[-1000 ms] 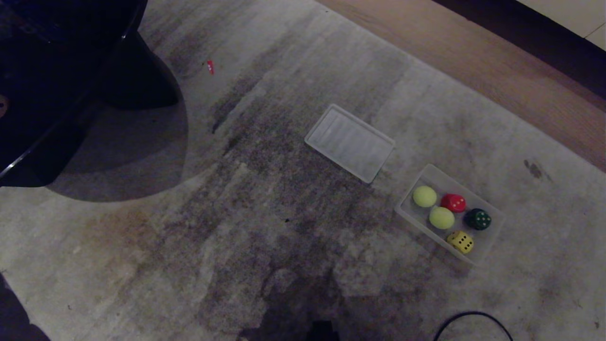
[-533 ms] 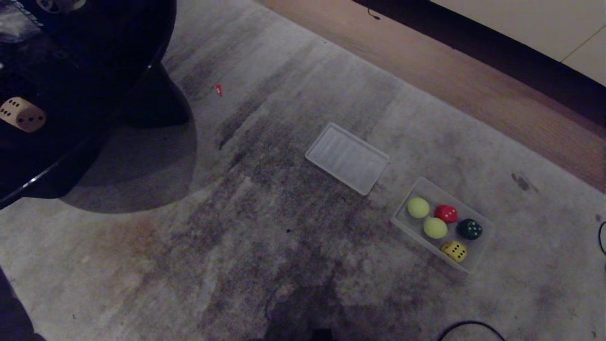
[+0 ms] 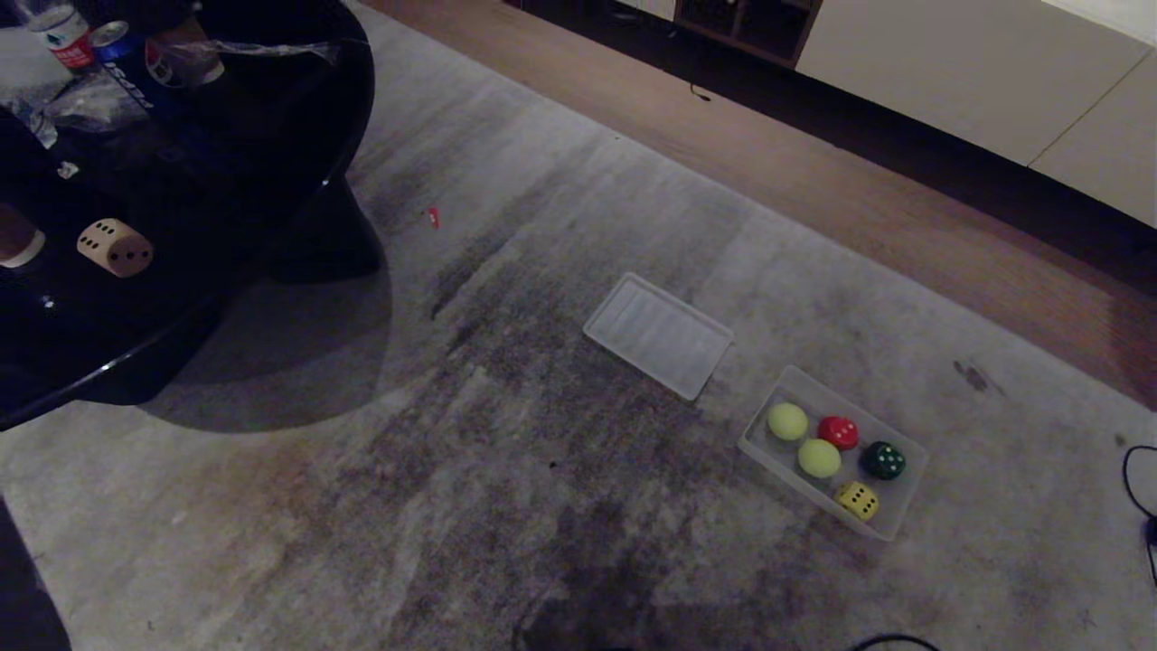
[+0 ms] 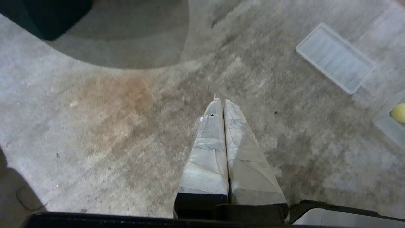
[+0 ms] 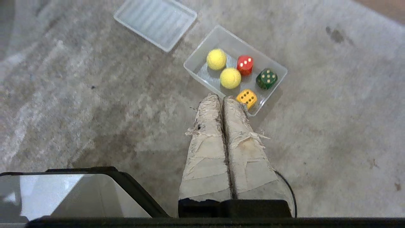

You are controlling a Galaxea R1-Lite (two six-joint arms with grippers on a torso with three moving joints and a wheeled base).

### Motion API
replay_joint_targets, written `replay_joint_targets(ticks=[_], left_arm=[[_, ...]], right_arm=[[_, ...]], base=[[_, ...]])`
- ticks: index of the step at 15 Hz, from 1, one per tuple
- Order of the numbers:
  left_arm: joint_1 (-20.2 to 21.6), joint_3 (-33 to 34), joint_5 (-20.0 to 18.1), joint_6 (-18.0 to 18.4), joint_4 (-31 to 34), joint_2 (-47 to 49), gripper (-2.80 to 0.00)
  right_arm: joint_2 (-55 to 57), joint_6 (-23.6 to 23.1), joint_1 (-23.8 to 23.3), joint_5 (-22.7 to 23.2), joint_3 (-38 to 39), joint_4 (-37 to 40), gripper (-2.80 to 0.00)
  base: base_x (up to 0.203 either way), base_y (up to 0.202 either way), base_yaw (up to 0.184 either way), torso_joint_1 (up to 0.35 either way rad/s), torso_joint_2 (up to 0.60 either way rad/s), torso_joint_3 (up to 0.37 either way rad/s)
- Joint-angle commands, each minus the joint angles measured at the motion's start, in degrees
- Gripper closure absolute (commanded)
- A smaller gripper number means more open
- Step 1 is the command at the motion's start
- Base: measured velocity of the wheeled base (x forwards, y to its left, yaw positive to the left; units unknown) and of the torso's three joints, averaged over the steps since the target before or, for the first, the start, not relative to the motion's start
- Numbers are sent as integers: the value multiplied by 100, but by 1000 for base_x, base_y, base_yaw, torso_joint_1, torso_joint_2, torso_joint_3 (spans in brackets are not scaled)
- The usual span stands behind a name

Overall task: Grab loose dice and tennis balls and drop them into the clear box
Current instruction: Pick up toys out of the box

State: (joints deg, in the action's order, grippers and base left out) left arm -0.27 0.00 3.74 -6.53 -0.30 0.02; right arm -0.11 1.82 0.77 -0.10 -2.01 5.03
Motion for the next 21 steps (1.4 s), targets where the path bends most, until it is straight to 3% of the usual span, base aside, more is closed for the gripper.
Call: replay_joint_targets(ticks=[1,21], left_arm=[[0,9,4,-15,-5,6,0],[-7,9,4,-25,-5,6,0]], right_arm=[[11,11,2,1,-1,-2,0],[11,11,2,1,-1,-2,0]], base=[[0,0,0,-2,-2,206],[0,0,0,2,3,199]])
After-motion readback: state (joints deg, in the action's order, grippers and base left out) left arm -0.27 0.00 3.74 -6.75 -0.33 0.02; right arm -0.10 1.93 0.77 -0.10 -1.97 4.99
